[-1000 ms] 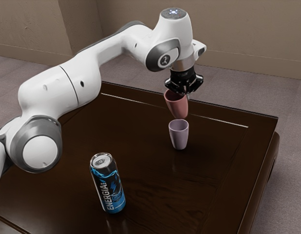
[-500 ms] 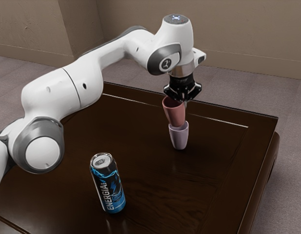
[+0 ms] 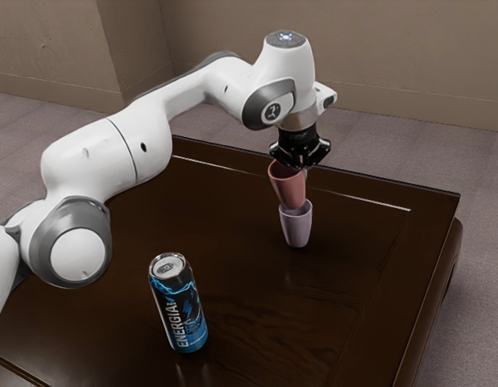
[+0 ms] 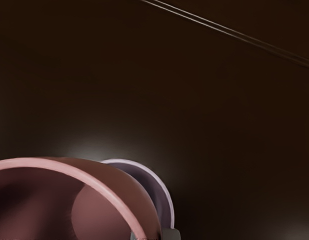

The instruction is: Place the left cup onto the right cup

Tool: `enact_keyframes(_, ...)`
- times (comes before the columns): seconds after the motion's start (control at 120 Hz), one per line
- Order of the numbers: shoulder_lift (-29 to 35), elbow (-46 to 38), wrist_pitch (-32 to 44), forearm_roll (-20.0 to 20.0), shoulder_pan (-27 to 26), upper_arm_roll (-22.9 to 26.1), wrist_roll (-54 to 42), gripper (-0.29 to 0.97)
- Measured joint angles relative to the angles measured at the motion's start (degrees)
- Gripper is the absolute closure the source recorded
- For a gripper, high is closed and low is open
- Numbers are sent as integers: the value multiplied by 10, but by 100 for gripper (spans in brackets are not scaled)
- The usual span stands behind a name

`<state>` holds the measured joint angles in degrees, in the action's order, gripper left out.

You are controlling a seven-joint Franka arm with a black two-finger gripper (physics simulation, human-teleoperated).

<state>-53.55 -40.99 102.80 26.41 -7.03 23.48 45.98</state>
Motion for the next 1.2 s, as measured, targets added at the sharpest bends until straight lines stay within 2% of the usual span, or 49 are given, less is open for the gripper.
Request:
enact_keyframes(0.475, -34, 2, 34, -5, 9, 3, -13, 78)
enact_keyframes(0.675, -13, -4, 40, -7, 2, 1, -10, 49)
enact_keyframes(0.883, 0, -5, 40, -7, -3, -2, -5, 32)
enact_keyframes(0.95, 37, -23, 36, -8, -15, -10, -3, 25)
enact_keyframes(1.025, 111, -72, 29, -34, -47, -71, -2, 18)
enact_keyframes(1.125, 288, -250, 17, -86, -50, -131, -4, 11)
enact_keyframes(1.2, 403, -340, -22, -122, -7, -155, -19, 8)
